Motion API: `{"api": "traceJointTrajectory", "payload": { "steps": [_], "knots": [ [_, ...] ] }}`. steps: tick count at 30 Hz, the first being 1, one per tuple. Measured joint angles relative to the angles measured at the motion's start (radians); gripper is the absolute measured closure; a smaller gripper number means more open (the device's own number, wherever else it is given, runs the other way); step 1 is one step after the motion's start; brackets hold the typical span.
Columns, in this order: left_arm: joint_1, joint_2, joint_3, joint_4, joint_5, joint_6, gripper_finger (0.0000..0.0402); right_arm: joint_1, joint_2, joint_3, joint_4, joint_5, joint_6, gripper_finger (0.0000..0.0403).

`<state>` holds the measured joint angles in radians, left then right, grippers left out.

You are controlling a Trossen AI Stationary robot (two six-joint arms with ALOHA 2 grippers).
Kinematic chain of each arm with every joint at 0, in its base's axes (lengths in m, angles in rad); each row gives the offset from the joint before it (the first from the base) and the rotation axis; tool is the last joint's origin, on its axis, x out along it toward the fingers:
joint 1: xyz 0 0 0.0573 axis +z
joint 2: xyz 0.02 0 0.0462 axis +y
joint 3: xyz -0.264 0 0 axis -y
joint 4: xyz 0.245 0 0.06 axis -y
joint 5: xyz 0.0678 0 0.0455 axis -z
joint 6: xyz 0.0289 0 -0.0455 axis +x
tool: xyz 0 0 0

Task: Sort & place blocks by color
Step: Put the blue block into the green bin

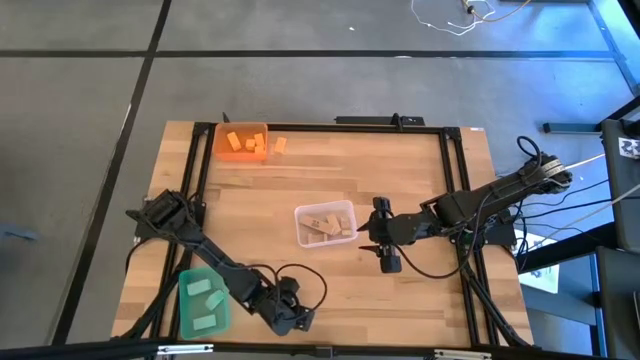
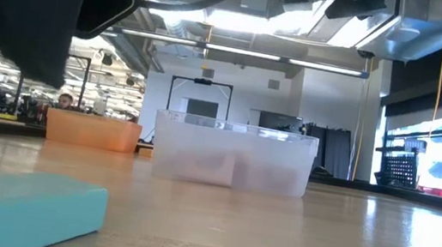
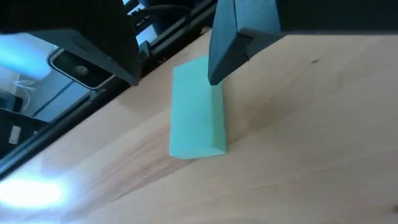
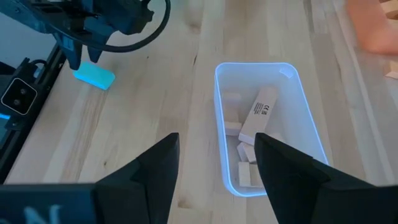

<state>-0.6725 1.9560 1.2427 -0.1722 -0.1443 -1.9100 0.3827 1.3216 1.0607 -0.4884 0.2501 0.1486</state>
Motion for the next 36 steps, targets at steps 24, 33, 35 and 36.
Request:
{"api": "traceJointTrajectory", "payload": {
  "steps": [24,33,35,36],
  "knots": [
    [0.028,0.017,0.321,-0.587,-0.001,0.103,0.0227,0.0,0.0,0.0,0.007,0.0,0.0,0.0194],
    [0.037,0.103,0.331,-0.521,0.073,0.127,0.0227,0.0,0.0,0.0,0.014,0.0,0.0,0.0194],
    [0.036,0.103,0.332,-0.496,0.06,0.143,0.0227,0.0,0.0,0.0,0.014,0.0,0.0,0.0194],
    [0.035,0.103,0.332,-0.495,0.059,0.145,0.0227,0.0,0.0,0.0,0.016,0.0,0.0,0.0194]
  ]
}}
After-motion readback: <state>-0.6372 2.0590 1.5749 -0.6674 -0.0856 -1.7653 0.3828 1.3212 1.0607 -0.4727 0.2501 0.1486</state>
